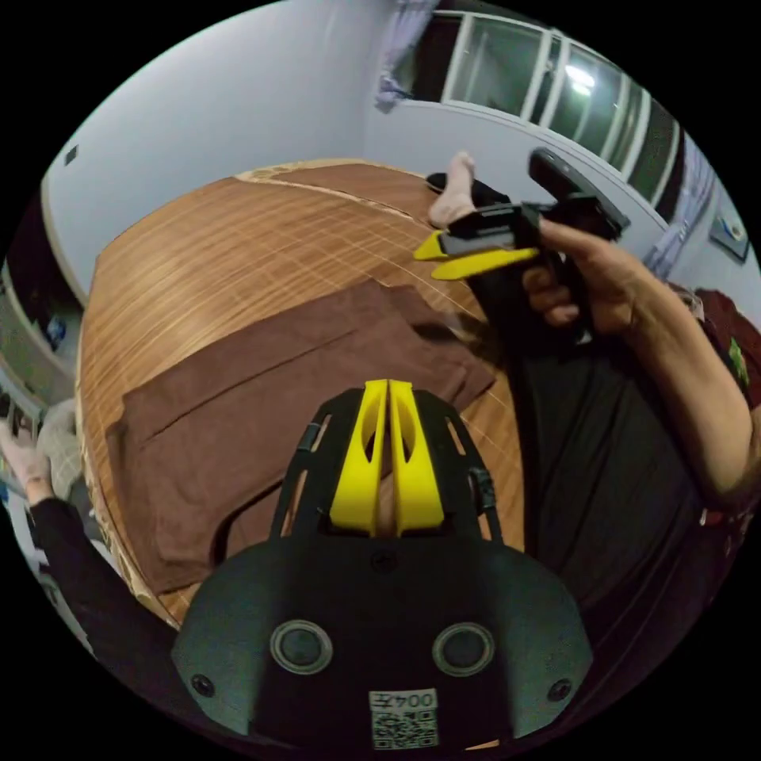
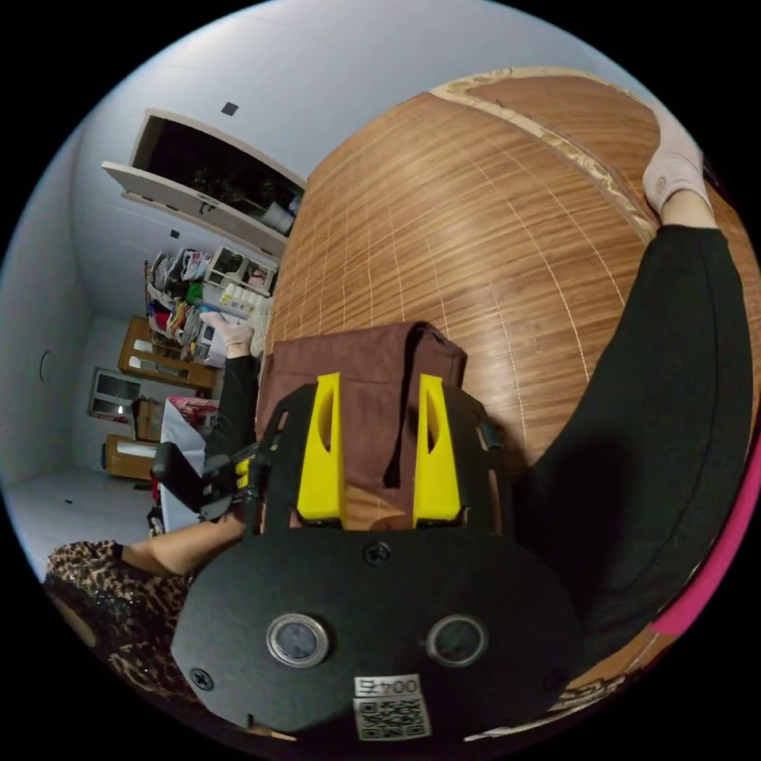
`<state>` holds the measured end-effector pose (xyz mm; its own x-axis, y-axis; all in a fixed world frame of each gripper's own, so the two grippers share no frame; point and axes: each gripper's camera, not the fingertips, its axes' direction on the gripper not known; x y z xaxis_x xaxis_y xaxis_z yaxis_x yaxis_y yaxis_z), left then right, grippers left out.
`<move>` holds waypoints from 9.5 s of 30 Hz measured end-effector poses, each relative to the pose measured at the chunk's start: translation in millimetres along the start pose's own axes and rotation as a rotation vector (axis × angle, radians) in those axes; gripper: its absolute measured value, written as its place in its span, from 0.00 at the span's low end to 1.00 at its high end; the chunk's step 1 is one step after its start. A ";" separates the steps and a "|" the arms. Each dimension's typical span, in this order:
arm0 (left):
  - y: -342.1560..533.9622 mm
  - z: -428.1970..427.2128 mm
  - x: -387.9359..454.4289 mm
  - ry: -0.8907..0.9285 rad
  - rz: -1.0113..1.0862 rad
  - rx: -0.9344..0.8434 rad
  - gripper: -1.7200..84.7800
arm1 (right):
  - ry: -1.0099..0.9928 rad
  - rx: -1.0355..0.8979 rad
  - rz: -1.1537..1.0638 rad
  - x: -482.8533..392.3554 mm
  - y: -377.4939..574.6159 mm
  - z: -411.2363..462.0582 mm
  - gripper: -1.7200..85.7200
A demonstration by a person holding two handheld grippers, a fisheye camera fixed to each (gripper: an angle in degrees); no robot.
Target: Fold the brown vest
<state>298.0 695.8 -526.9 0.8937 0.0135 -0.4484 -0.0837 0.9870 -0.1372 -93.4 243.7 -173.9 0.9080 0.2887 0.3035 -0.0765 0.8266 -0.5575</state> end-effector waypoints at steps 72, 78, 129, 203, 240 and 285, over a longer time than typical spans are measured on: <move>-14.4 27.9 62.2 0.115 0.041 0.069 0.10 | -0.190 -0.308 0.084 64.3 -48.4 49.4 0.06; -29.7 19.6 -17.2 -0.080 -0.206 0.084 0.04 | -0.193 -0.295 0.063 48.1 -44.5 52.6 0.05; 6.3 -61.0 -140.5 -0.107 -0.341 -0.078 0.02 | -0.037 -0.294 -0.225 -287.0 -55.4 92.0 0.05; 181.2 -227.1 -309.1 -0.021 -0.881 0.217 0.03 | -0.374 -0.135 0.168 -179.5 -97.0 257.4 0.10; 97.6 -103.4 -141.7 -0.150 -0.487 0.028 0.04 | 0.363 -0.024 -0.493 -223.2 41.7 214.7 0.09; 17.1 -29.4 -175.0 -0.178 -0.707 0.118 0.12 | -0.324 -0.269 -0.199 -47.9 -203.7 186.6 0.08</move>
<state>127.2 705.6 -476.8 0.7755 -0.6164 -0.1366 0.5779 0.7801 -0.2395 -198.2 151.6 69.4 0.7156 0.3086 0.6267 0.2345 0.7389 -0.6317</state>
